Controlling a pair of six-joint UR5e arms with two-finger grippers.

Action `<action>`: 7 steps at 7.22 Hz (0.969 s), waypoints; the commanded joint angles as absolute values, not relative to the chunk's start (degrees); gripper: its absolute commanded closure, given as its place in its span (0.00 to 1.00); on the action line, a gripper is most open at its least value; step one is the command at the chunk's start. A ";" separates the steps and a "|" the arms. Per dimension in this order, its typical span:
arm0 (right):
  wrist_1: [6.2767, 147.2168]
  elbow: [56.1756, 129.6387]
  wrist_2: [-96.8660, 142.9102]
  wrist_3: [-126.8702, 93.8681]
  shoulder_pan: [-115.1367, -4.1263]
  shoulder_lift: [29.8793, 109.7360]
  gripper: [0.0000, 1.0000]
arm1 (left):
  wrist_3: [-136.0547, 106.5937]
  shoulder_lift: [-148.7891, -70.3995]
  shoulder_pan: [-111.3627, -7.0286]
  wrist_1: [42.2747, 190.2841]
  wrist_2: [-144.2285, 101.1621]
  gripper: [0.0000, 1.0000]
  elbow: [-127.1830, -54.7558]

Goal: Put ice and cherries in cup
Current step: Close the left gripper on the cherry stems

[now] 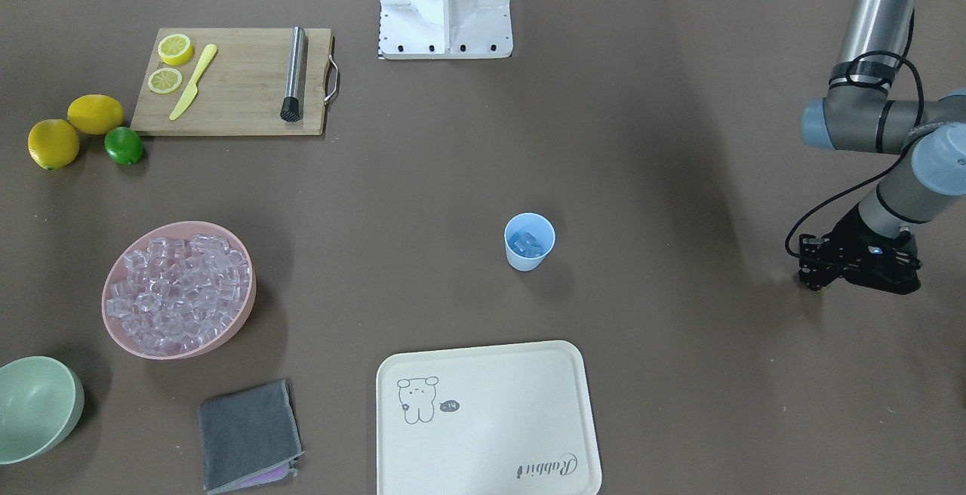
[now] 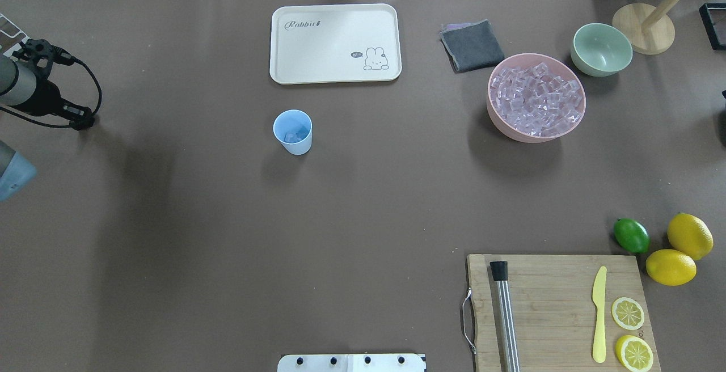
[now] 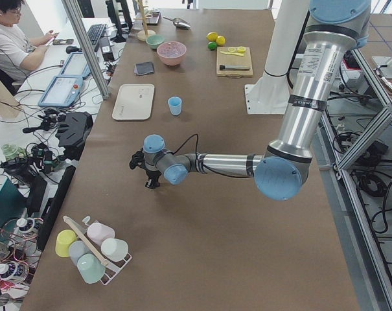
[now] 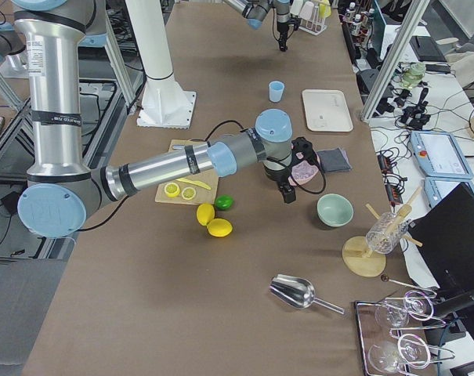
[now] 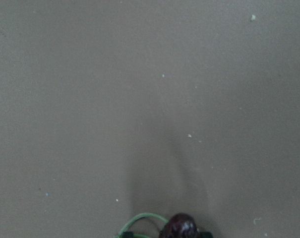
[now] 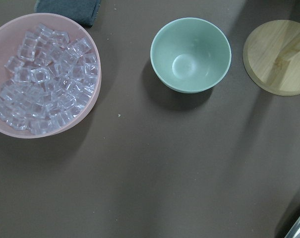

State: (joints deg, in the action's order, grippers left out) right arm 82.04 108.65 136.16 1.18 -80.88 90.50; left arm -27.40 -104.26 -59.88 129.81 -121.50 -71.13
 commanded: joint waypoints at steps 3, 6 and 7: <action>81.91 108.37 136.05 5.25 -81.64 94.38 0.02 | -29.17 -104.15 -60.91 129.64 -121.55 1.00 -74.17; 82.26 108.02 136.41 8.96 -83.93 96.76 0.02 | -29.88 -105.20 -63.01 124.67 -123.21 1.00 -78.98; 82.35 107.76 136.41 9.05 -84.20 96.85 0.02 | -33.45 -108.42 -62.93 118.10 -124.53 1.00 -83.36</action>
State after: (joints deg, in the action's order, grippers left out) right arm 82.17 108.02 136.35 8.41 -83.61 96.52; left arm -30.74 -105.75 -62.69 124.37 -123.16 -78.94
